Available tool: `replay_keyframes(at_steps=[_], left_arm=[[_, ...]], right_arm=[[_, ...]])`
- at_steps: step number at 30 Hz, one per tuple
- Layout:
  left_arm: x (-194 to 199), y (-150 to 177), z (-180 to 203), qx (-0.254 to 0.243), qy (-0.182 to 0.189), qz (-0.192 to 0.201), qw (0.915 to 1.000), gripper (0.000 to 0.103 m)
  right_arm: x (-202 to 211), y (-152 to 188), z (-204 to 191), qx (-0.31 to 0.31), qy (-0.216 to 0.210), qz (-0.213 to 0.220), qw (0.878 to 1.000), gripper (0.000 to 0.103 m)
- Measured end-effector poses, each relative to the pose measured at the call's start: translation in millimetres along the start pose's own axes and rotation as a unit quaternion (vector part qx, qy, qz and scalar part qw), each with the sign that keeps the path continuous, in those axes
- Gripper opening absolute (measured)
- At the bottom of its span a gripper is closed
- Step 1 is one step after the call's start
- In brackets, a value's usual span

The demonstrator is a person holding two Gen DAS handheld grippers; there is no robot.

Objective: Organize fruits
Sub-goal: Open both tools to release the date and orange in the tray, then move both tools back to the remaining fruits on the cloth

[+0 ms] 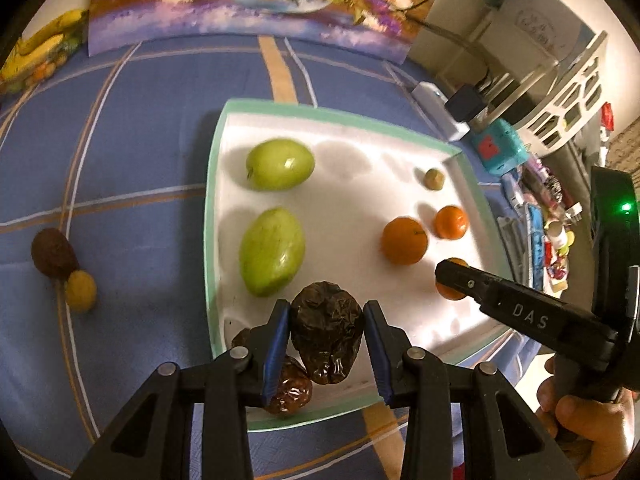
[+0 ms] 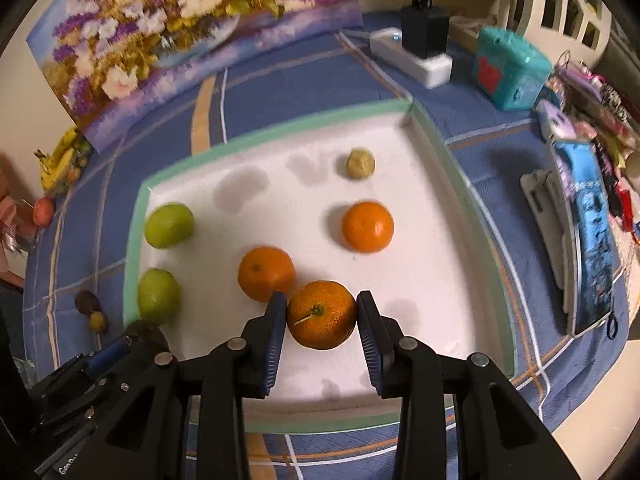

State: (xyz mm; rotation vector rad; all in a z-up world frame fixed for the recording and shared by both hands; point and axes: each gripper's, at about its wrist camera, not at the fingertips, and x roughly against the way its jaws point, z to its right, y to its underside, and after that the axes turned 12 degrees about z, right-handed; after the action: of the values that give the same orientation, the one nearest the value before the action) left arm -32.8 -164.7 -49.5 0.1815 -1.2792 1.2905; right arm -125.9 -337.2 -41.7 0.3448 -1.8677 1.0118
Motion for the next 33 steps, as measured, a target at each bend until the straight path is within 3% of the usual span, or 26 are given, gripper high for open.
replay_keyframes(at_steps=[4, 14, 19, 26, 33], left_arm=[[-10, 5, -4, 0.008, -0.012, -0.018, 0.9997, 0.039], [-10, 5, -7, 0.009, -0.014, -0.027, 0.9995, 0.041], [-2, 2, -9, 0.014, -0.007, -0.024, 0.9996, 0.052], [23, -8, -16, 0.02, -0.003, 0.006, 0.9998, 0.052], [38, -16, -52, 0.066, -0.053, 0.016, 0.9963, 0.058]], right_arm=[[-17, 7, 0, 0.005, 0.003, -0.032, 0.999, 0.037], [-16, 8, -1, 0.004, 0.003, -0.034, 0.999, 0.037], [-12, 7, -3, 0.005, -0.001, -0.026, 1.0, 0.038], [5, 4, -3, 0.004, -0.004, 0.001, 1.0, 0.038], [9, 2, -19, 0.016, -0.011, 0.009, 1.0, 0.038]])
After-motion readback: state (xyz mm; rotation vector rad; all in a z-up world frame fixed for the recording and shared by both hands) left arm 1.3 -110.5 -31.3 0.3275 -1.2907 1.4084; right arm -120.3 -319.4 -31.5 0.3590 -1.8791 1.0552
